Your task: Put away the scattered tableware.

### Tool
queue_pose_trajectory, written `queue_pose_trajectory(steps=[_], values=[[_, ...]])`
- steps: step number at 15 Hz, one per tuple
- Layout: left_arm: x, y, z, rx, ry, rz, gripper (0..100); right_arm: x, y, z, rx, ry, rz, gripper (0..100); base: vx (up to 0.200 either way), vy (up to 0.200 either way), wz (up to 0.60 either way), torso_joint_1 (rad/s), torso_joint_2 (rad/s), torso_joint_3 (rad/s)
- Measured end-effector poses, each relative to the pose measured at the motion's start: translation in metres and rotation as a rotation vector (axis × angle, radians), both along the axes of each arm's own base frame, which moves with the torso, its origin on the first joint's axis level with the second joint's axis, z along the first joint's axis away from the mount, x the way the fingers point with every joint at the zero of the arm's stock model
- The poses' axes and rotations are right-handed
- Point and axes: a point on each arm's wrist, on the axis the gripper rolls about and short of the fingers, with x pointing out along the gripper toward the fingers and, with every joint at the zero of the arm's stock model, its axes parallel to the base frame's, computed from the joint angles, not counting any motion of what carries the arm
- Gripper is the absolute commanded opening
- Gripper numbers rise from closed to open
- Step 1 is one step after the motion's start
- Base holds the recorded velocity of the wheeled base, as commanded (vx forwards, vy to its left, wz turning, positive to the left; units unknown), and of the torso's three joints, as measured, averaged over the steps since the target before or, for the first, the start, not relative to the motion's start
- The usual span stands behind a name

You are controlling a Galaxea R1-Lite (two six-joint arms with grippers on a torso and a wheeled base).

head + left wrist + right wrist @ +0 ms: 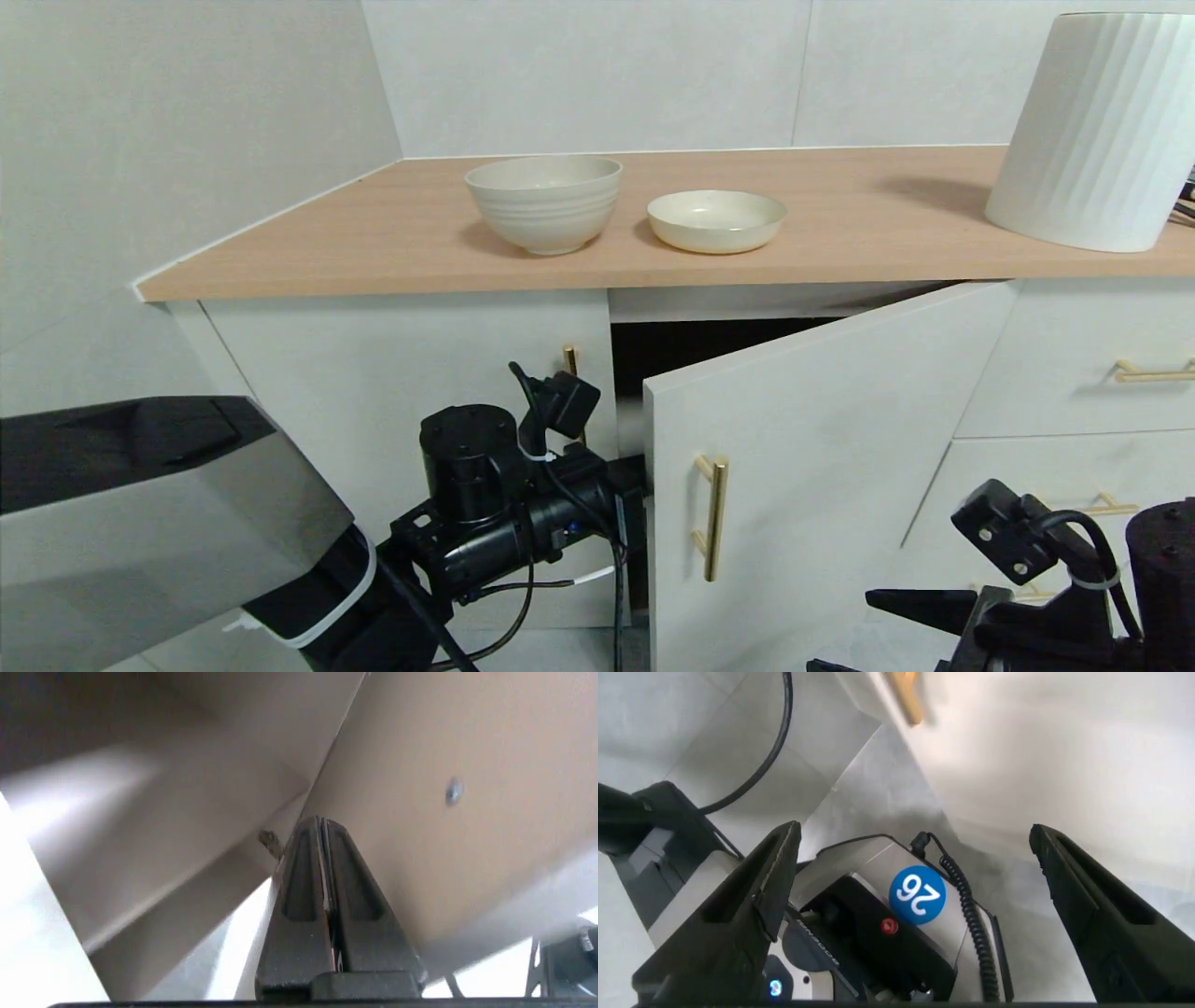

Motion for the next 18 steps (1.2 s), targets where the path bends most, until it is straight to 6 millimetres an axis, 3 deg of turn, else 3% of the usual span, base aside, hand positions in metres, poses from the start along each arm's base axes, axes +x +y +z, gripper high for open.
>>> queue_pose_trajectory(steps=[2,12,18], values=[[-0.001,-0.001,0.0,0.0,0.001,-0.007,0,-0.001,0.0,-0.001,-0.004,0.003,0.004,100,-0.2,0.0,0.0,-0.002,0.0,0.005],[0.007,-0.014,-0.013,0.006,0.01,-0.021,0,-0.003,0.001,-0.004,-0.013,0.01,0.019,100,0.0,0.0,0.0,0.0,0.0,0.0],[0.009,-0.018,-0.015,0.003,0.008,-0.027,0,-0.005,0.002,-0.004,-0.014,0.01,0.025,100,-0.167,0.0,0.0,0.005,0.01,-0.001]])
